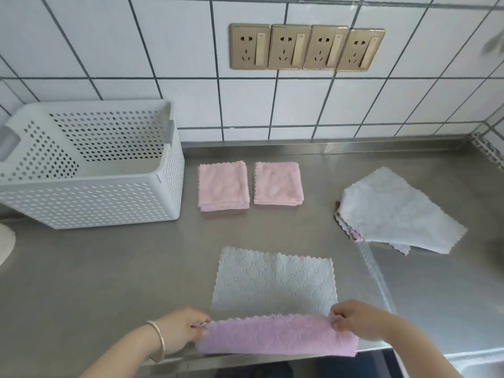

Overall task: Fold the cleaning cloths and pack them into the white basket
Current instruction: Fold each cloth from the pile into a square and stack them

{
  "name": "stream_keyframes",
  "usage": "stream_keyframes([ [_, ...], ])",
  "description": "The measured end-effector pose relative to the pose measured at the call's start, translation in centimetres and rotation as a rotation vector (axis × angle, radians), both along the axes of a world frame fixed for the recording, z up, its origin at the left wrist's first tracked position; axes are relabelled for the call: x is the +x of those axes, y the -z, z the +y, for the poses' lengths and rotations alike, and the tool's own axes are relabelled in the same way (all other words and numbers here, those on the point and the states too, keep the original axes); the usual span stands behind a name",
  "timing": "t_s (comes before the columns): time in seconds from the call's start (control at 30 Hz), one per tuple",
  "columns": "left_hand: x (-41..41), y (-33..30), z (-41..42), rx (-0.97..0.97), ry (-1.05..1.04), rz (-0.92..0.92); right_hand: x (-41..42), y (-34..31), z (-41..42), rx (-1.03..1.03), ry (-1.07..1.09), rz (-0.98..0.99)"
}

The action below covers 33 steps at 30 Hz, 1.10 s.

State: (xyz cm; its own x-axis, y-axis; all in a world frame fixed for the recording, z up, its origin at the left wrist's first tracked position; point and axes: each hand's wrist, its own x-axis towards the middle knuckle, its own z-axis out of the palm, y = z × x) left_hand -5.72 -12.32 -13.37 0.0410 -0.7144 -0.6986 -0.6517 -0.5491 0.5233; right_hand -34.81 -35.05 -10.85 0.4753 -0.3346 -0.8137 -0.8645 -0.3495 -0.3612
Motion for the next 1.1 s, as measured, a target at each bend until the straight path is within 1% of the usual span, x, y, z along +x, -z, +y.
stream_keyframes([
  [0.1,0.6,0.6,-1.0,0.033,-0.069,-0.02,0.2,0.5,-0.5,-0.049,0.069,-0.013],
  [0.2,1.2,0.5,-2.9,-0.035,-0.169,-0.024,0.7,0.9,-1.2,-0.109,0.248,-0.111],
  [0.23,1.2,0.4,-3.7,-0.077,-0.231,-0.007,0.9,1.2,-1.5,-0.12,0.318,-0.138],
  [0.33,1.2,0.5,-6.3,-0.189,-0.512,0.017,1.7,1.8,-2.8,-0.142,0.509,-0.213],
  [0.4,1.1,0.8,-8.0,-0.209,-0.617,-0.01,2.3,2.2,-3.4,-0.165,0.603,-0.251],
  [0.57,0.7,2.2,-10.5,-0.145,-0.641,-0.196,3.4,3.4,-3.9,-0.271,0.565,-0.242],
  [0.77,1.1,3.2,-11.9,-0.104,-0.648,-0.258,3.9,4.3,-4.7,-0.299,0.605,-0.235],
  [0.9,1.1,3.8,-12.1,-0.095,-0.604,-0.317,3.9,4.7,-4.5,-0.347,0.606,-0.25],
  [1.03,0.6,3.6,-12.1,-0.079,-0.608,-0.4,3.5,4.6,-3.7,-0.351,0.809,-0.348],
  [1.1,-0.1,3.1,-11.8,-0.098,-0.633,-0.509,3.2,4.5,-3.0,-0.34,0.928,-0.4],
])
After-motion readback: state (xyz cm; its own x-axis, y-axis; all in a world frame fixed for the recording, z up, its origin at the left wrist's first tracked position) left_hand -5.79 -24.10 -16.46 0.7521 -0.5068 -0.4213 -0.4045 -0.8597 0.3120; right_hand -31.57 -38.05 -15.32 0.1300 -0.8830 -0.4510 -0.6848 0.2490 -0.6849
